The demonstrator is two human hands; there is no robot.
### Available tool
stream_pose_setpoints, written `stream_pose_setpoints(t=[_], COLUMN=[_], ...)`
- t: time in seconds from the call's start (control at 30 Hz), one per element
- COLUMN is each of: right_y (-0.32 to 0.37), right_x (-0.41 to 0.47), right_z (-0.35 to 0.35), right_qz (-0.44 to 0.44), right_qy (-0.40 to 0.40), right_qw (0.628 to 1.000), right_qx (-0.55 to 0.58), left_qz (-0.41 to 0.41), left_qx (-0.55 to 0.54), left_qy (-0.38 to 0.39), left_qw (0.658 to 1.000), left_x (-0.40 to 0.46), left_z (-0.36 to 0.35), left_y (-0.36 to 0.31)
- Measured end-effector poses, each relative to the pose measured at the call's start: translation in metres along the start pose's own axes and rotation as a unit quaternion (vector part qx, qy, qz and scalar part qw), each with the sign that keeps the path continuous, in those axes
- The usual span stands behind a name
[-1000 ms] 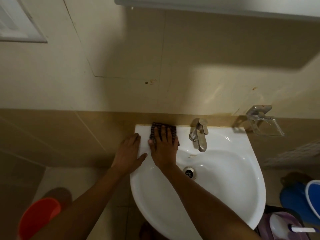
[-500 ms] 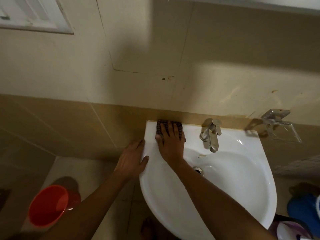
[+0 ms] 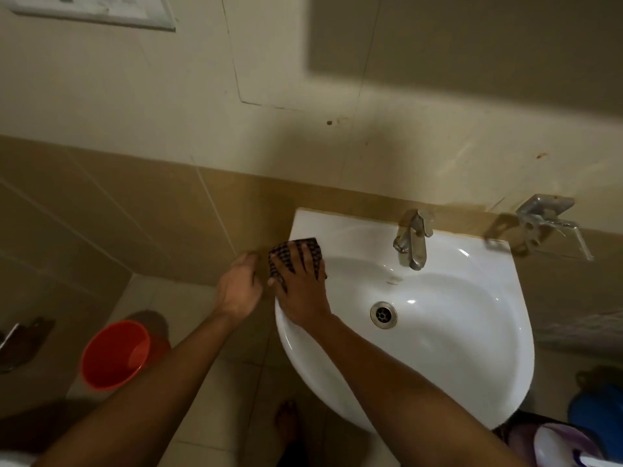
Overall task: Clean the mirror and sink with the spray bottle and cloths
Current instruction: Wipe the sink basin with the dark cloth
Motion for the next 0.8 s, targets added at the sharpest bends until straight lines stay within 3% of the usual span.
stream_pose_setpoints(t=[0.13,0.37,0.67,0.8], right_y=[0.019,0.017,-0.041,-0.066], right_x=[-0.06,-0.148,-0.231,-0.258], right_z=[-0.011,0.009,0.064,0.093], right_qz=[0.026,0.073,0.066,0.077], right_qy=[0.011,0.053,0.039,-0.009], right_qw=[0.997,0.994,0.996,0.99], right_qx=[0.066,0.059,-0.038,-0.114], left_qz=[0.012,-0.013,-0.098,-0.107], left_qx=[-0.007,-0.003,0.079,0.111], left_qy=[-0.021,-0.009,0.045,0.072], left_qw=[1.0,1.0,0.991,0.986], left_x=[-0.029,-0.086,-0.156,-0.168], left_z=[0.006,-0.006,-0.032,-0.032], left_y=[-0.017,-0.054,-0.075,-0.077])
Point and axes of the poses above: each hand's wrist, its own x-axis towards the middle knuckle, its own z-axis out of the back of the hand, y = z × x, the point moved 7 cm from there along x, towards the middle knuckle, and after that the axes turned 10 degrees about -y, right-handed, at the moved point
